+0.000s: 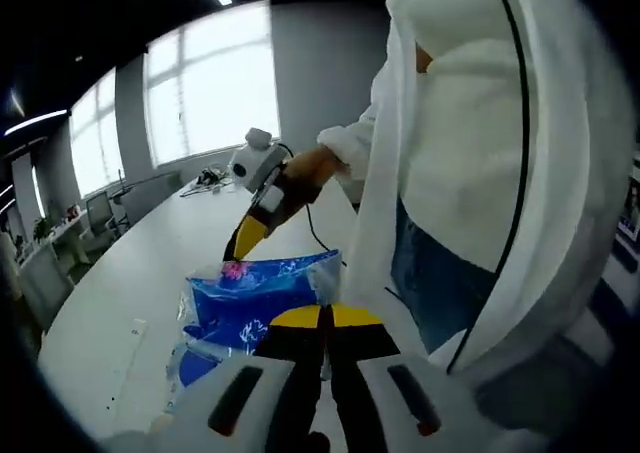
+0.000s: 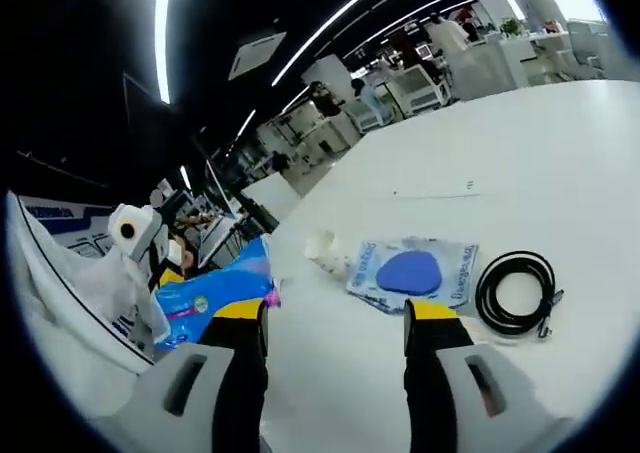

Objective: Arrange the tabletop items into an orderly group along one side of the table until the central work area is clear of visible clutter.

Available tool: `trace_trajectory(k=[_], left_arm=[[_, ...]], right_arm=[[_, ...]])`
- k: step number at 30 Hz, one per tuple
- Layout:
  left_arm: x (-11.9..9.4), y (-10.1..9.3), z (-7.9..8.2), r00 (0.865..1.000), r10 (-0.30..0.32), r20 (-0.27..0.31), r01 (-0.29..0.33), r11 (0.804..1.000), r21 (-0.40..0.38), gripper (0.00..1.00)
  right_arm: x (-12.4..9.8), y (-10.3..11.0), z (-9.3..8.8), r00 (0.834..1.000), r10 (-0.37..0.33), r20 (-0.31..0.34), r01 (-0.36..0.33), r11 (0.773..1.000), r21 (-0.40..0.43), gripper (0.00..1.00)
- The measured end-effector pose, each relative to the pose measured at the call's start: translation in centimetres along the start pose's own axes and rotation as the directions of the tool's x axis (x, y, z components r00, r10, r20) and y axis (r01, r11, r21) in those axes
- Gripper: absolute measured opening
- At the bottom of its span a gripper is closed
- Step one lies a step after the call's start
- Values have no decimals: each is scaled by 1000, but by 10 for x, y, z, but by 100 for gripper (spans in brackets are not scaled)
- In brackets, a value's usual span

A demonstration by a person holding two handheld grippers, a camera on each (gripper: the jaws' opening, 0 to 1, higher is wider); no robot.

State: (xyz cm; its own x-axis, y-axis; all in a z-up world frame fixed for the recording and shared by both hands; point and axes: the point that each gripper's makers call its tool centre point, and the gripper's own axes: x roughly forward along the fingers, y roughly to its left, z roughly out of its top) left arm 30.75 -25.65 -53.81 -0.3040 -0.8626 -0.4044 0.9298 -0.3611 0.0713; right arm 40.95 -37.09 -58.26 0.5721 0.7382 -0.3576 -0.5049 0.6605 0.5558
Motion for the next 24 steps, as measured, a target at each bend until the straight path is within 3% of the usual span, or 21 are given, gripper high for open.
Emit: trace_trajectory(k=[3, 9, 14, 18, 22, 24], left_arm=[[2, -7, 2, 999, -40, -13, 41, 999, 23, 0], [2, -6, 4, 998, -64, -24, 66, 997, 48, 0], [3, -7, 7, 995, -94, -33, 96, 993, 62, 0], [2, -2, 5, 997, -72, -33, 74, 996, 57, 0], [-1, 0, 4, 998, -58, -33, 60, 997, 52, 0], [-4, 8, 2, 999, -15, -34, 16, 1000, 21, 0]], right_arm=[[6, 13, 2, 998, 61, -26, -61, 998, -26, 52], [13, 24, -2, 990, 117, -73, -120, 992, -33, 43], [14, 36, -2, 982, 174, -67, -177, 984, -31, 22], [13, 43, 1, 976, 217, -26, -216, 976, 28, 0], [10, 41, 2, 976, 218, -14, -217, 974, 66, 0], [10, 39, 3, 978, 210, -9, -208, 975, 83, 0]])
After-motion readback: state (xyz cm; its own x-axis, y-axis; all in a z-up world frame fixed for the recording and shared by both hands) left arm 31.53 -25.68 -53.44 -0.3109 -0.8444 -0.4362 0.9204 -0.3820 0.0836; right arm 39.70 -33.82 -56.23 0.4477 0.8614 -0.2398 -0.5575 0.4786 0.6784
